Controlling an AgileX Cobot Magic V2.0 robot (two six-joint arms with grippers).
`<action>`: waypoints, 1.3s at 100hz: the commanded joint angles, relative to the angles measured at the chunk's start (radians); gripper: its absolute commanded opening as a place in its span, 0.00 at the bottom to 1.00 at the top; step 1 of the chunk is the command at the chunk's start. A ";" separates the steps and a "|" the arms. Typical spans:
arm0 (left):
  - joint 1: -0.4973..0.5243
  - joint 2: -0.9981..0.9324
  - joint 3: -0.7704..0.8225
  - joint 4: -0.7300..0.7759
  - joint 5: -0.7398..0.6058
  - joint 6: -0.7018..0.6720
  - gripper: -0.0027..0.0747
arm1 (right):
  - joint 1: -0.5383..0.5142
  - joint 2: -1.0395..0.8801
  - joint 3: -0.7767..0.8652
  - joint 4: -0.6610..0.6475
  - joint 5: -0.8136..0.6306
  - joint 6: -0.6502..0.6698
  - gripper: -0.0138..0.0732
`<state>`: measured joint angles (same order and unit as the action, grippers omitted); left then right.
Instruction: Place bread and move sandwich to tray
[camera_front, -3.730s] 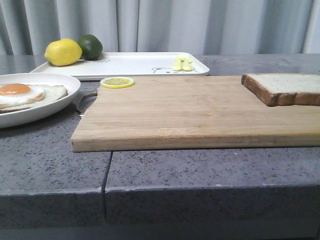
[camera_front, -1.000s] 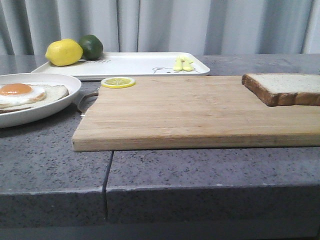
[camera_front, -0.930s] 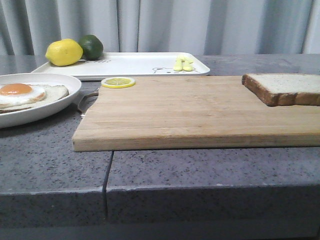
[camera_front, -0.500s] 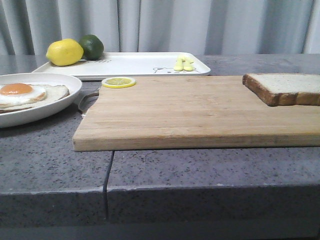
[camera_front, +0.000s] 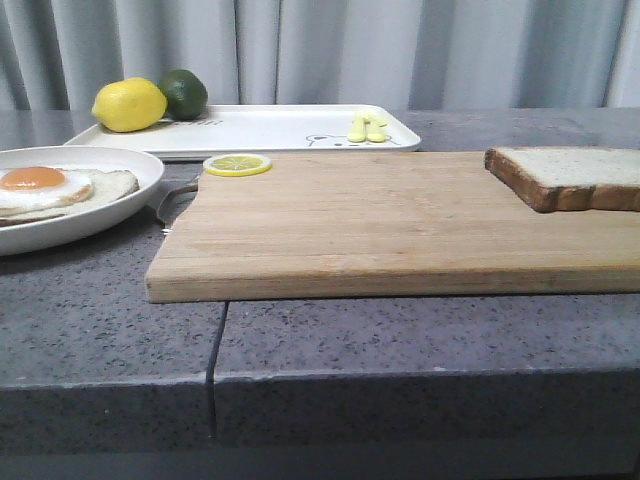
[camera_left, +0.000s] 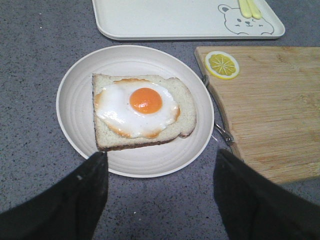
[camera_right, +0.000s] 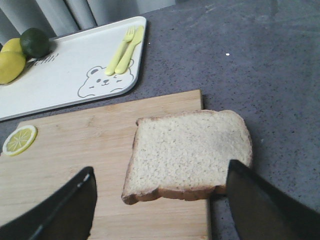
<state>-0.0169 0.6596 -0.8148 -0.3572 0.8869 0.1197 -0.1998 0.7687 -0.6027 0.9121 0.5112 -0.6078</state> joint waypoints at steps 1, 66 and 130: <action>0.001 0.006 -0.035 -0.022 -0.062 0.000 0.57 | -0.054 0.051 -0.037 0.120 -0.043 -0.086 0.78; 0.001 0.006 -0.035 -0.022 -0.062 0.000 0.57 | -0.249 0.333 -0.037 0.503 0.142 -0.306 0.78; 0.001 0.006 -0.035 -0.022 -0.062 0.000 0.57 | -0.249 0.539 -0.037 0.579 0.182 -0.415 0.78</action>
<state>-0.0169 0.6596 -0.8148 -0.3572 0.8869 0.1197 -0.4419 1.3065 -0.6088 1.4435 0.6442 -0.9911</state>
